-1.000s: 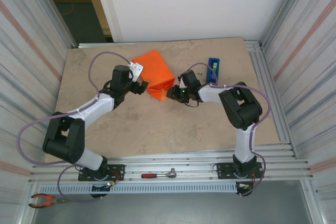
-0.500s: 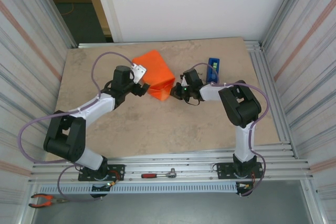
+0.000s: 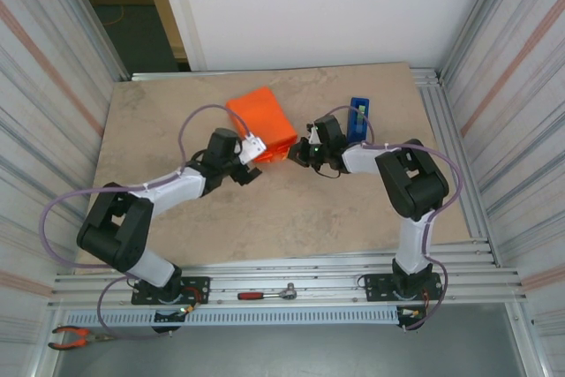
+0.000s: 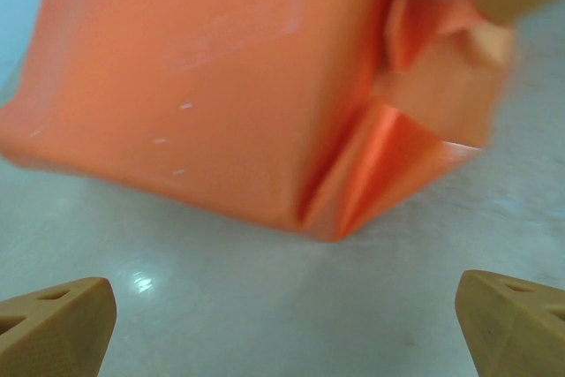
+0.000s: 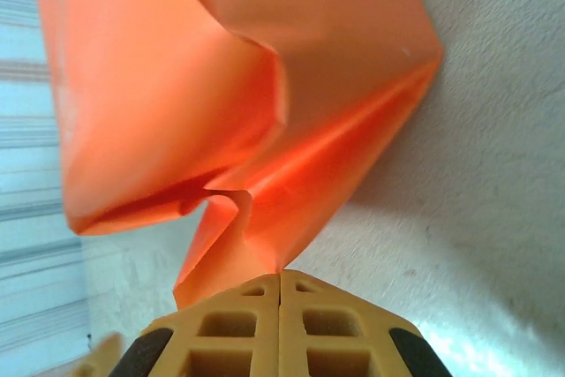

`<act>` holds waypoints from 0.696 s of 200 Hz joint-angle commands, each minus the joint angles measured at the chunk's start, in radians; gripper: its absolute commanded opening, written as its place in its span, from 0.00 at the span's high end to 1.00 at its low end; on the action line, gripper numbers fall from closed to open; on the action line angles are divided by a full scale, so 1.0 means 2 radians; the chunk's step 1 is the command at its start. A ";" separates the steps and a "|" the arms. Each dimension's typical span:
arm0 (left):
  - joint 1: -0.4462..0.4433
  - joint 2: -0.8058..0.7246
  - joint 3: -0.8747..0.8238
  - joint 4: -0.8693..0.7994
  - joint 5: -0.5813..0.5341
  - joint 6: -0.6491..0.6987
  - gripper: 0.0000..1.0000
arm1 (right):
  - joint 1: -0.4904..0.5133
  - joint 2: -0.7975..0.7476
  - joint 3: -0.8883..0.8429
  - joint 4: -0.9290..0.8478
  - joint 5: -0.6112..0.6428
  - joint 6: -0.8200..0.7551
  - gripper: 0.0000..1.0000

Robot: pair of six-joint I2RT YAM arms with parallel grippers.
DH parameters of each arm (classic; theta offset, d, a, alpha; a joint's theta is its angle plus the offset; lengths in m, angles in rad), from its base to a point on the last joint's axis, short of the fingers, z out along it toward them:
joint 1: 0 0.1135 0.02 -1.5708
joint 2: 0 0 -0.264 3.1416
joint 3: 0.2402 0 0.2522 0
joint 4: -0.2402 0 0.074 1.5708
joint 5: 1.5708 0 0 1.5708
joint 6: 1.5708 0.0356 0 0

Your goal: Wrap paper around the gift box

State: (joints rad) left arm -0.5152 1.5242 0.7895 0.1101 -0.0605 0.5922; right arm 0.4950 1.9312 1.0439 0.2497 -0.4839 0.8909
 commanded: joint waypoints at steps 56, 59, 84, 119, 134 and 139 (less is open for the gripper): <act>-0.042 -0.018 -0.063 0.107 -0.030 0.057 0.01 | -0.010 -0.065 -0.042 0.021 -0.012 0.018 1.00; -0.042 -0.017 -0.065 0.114 -0.031 0.057 0.01 | -0.010 -0.064 -0.041 0.022 -0.013 0.018 1.00; -0.042 -0.005 -0.067 0.152 -0.031 0.065 0.01 | -0.011 -0.057 -0.036 0.027 -0.016 0.023 1.00; -0.045 0.015 -0.055 0.175 -0.017 0.077 0.01 | -0.011 -0.054 -0.035 0.034 -0.017 0.027 1.00; -0.045 0.026 -0.046 0.174 -0.010 0.081 0.01 | -0.011 -0.053 -0.036 0.038 -0.016 0.029 1.00; -0.045 0.029 -0.044 0.174 -0.009 0.084 0.01 | -0.011 -0.053 -0.036 0.038 -0.016 0.030 1.00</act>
State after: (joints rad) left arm -0.5980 1.5475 0.6651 0.4110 -0.1005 0.7227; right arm 0.4816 1.8343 0.9611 0.2886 -0.4984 0.9279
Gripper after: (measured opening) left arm 0.986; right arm 0.058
